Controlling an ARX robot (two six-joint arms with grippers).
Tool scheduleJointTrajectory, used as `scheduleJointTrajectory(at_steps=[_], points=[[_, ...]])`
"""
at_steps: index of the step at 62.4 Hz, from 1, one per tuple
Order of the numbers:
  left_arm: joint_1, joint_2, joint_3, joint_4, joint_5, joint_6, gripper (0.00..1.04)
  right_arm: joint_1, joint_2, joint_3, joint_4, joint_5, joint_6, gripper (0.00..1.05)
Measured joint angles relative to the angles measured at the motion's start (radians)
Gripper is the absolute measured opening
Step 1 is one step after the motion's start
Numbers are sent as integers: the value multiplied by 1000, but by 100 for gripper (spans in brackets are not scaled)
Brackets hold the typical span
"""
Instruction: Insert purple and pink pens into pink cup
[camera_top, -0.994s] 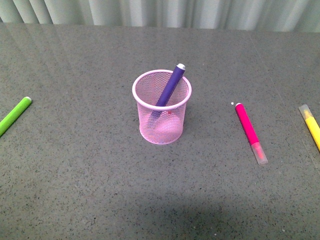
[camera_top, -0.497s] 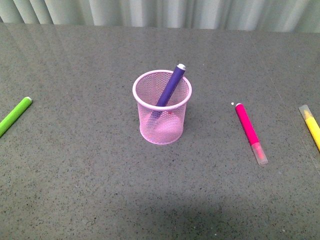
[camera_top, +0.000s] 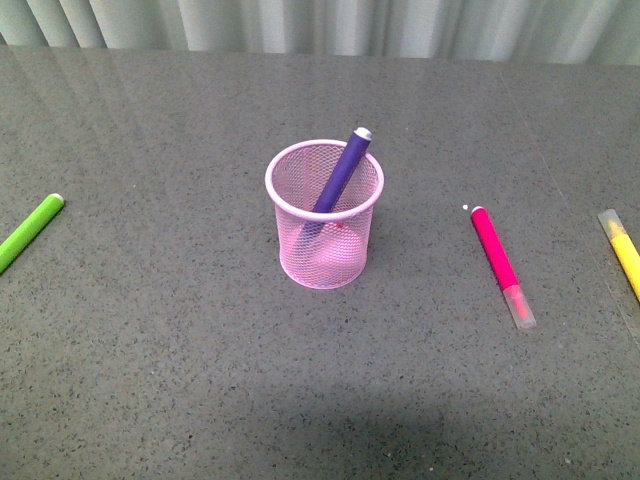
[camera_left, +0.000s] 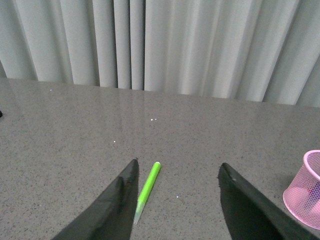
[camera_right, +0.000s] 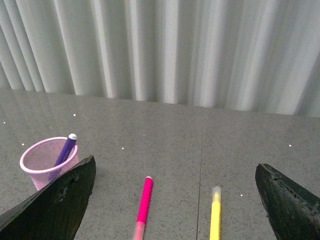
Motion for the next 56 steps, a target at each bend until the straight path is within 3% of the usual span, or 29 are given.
scheduleJointTrajectory(at_steps=[17,52,56], points=[[0,0,0,0,0,0,98,0,0,0,0,0,0,97],[0,0,0,0,0,2,97,0,0,0,0,0,0,97],[0,0,0,0,0,3,97,18,69,45,-114,63,-47,97]])
